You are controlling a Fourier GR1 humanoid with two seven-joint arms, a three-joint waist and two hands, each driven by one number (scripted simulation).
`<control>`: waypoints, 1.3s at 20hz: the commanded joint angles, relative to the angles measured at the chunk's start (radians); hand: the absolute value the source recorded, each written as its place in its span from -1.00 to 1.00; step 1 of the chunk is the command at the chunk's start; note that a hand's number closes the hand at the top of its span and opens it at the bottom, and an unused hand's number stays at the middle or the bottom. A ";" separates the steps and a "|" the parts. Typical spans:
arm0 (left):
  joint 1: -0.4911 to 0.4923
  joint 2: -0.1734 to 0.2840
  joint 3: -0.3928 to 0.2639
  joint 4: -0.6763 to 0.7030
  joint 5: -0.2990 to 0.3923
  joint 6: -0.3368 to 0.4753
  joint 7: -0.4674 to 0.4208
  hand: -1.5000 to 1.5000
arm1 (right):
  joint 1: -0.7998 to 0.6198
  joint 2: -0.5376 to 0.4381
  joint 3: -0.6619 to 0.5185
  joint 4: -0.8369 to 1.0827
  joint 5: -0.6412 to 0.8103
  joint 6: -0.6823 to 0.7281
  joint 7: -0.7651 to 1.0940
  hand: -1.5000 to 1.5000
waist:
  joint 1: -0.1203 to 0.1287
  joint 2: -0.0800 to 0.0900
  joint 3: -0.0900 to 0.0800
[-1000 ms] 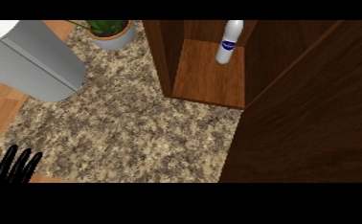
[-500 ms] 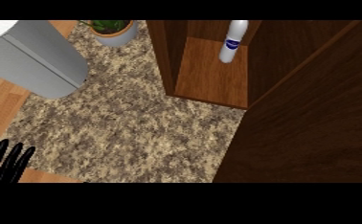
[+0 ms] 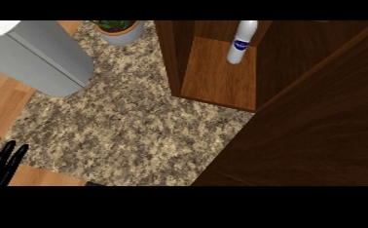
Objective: Pick up the bottled water, place it into the cabinet and close the cabinet
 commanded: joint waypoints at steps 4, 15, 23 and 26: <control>0.014 0.005 0.019 0.009 0.031 -0.041 -0.006 -1.00 | -0.225 0.184 -0.116 0.277 -0.069 -0.158 0.139 1.00 | -0.019 -0.010 0.009; 0.037 -0.009 0.046 0.040 0.058 -0.071 -0.001 -1.00 | -0.778 0.304 -0.396 0.763 0.010 -0.367 0.211 1.00 | -0.075 -0.025 0.014; 0.054 -0.011 0.070 0.038 0.055 -0.098 0.011 -1.00 | -1.019 0.305 -0.468 1.112 0.022 -0.377 0.089 1.00 | -0.097 -0.030 0.016; 0.050 -0.033 0.056 0.013 0.035 -0.078 0.016 -1.00 | -1.061 0.306 -0.493 1.150 0.010 -0.352 0.117 1.00 | -0.104 -0.031 0.016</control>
